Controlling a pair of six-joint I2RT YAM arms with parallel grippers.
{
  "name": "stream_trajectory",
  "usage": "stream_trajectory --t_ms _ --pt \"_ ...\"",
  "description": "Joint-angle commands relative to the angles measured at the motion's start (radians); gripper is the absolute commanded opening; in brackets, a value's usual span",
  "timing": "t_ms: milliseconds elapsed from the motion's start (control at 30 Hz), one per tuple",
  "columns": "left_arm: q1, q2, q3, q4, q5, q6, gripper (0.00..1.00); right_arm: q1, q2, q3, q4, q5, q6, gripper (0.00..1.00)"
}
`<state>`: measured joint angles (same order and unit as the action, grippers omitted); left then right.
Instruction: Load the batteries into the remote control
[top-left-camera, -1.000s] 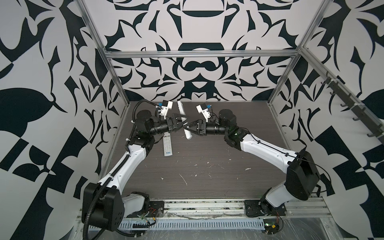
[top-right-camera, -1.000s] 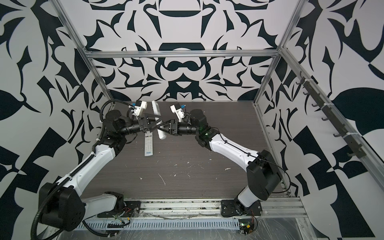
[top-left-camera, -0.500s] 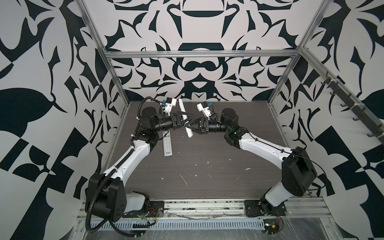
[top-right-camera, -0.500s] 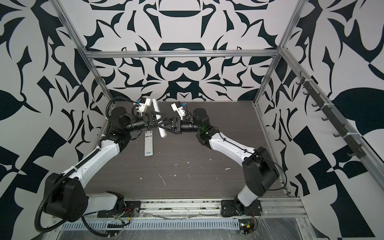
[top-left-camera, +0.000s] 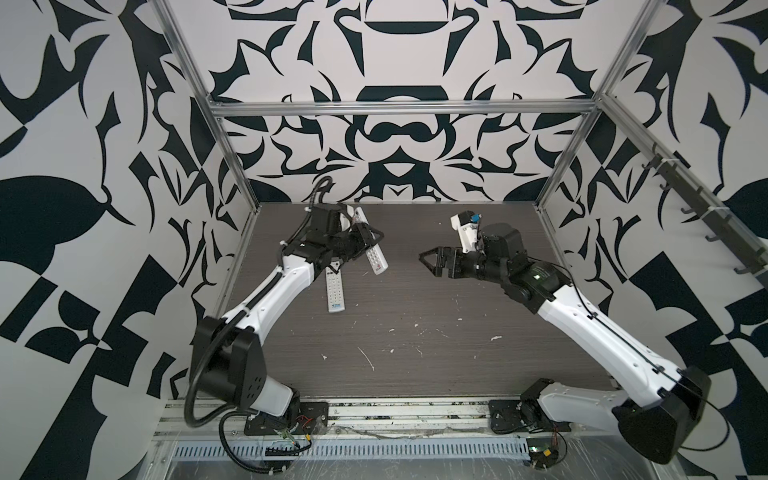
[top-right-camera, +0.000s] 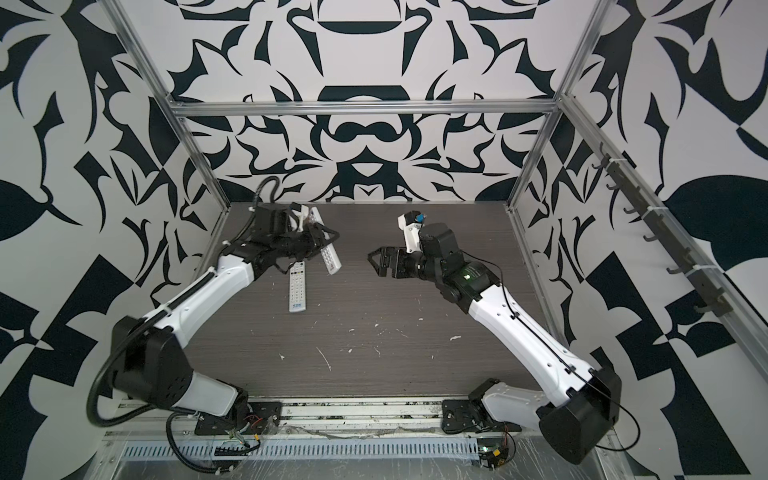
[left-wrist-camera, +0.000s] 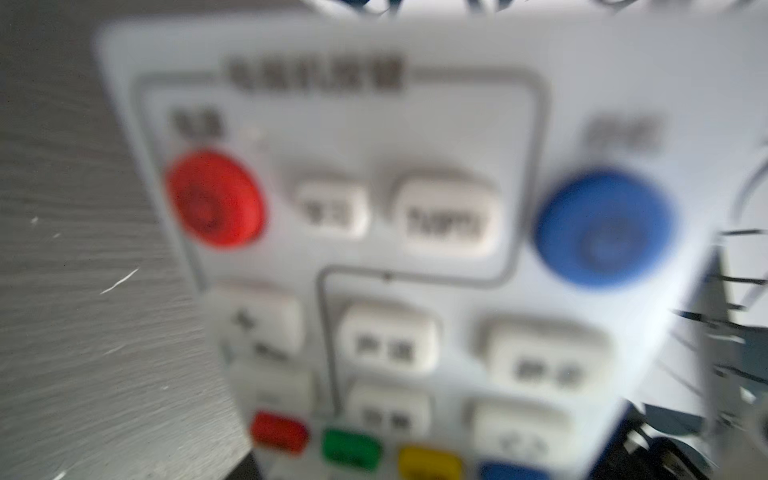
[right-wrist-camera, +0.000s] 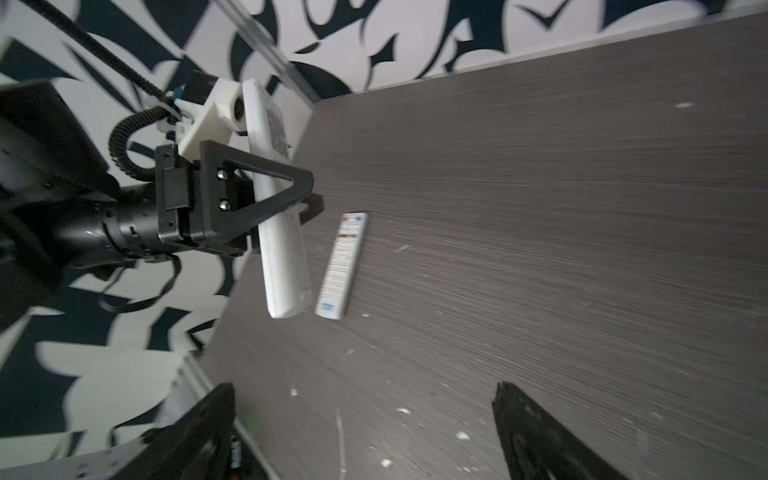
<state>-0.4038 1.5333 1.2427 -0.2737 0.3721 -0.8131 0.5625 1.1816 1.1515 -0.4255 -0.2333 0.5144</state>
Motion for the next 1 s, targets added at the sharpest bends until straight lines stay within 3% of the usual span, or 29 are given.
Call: stream_trajectory --t_ms 0,200,467,633,767,867,900,967 --pt "-0.076 0.107 0.097 -0.287 -0.211 0.103 0.19 0.003 -0.050 0.008 -0.234 0.305 -0.122 1.00" --pt "-0.144 0.332 0.224 -0.406 -0.348 0.085 0.21 0.002 -0.149 -0.059 -0.262 0.495 -0.113 1.00" --pt "-0.223 0.579 0.382 -0.518 -0.447 0.093 0.24 0.002 -0.203 -0.111 -0.285 0.591 -0.084 1.00" --pt "-0.243 0.646 0.411 -0.525 -0.470 0.078 0.31 0.002 -0.226 -0.125 -0.274 0.637 -0.082 0.99" --pt "-0.245 0.636 0.378 -0.503 -0.474 0.066 0.59 0.000 -0.251 -0.142 -0.252 0.668 -0.090 1.00" --pt "-0.245 0.587 0.345 -0.479 -0.466 0.066 0.92 -0.001 -0.268 -0.154 -0.237 0.707 -0.096 1.00" --pt "-0.245 0.564 0.334 -0.473 -0.465 0.066 1.00 0.000 -0.272 -0.159 -0.234 0.719 -0.100 1.00" --pt "-0.247 0.516 0.323 -0.473 -0.463 0.077 1.00 -0.002 -0.274 -0.168 -0.226 0.738 -0.105 1.00"
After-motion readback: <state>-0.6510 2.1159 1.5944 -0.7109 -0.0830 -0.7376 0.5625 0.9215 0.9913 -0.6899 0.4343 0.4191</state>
